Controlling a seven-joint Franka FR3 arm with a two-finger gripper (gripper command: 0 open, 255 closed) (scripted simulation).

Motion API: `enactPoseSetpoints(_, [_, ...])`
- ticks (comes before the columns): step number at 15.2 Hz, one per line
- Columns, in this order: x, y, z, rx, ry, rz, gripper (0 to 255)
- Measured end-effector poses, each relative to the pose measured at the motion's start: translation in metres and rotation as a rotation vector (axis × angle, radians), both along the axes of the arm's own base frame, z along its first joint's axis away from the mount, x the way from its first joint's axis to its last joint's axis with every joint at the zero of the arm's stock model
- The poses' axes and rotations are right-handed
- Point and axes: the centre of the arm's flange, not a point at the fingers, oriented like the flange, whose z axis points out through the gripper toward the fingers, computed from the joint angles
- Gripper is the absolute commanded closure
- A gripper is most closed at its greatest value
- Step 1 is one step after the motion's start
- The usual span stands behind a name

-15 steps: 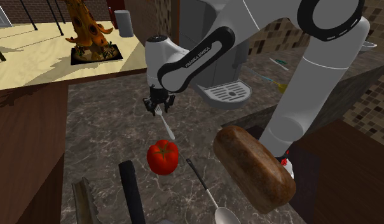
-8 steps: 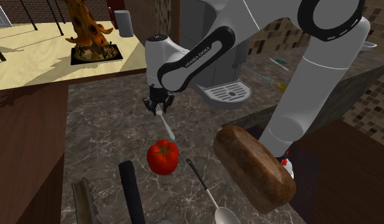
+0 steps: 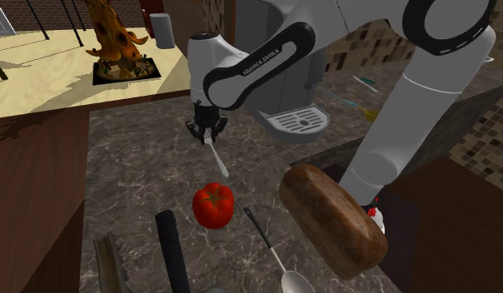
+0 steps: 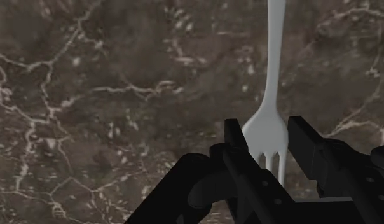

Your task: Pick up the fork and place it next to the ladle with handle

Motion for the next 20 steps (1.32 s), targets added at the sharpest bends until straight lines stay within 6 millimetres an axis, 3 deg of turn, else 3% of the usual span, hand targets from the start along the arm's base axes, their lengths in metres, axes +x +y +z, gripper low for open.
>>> enactPoseSetpoints(16, [-0.001, 0.0, 0.084, 0.0, 0.0, 0.0, 255])
enactPoseSetpoints(20, [-0.024, -0.033, 0.088, -0.001, 0.0, -0.001, 255])
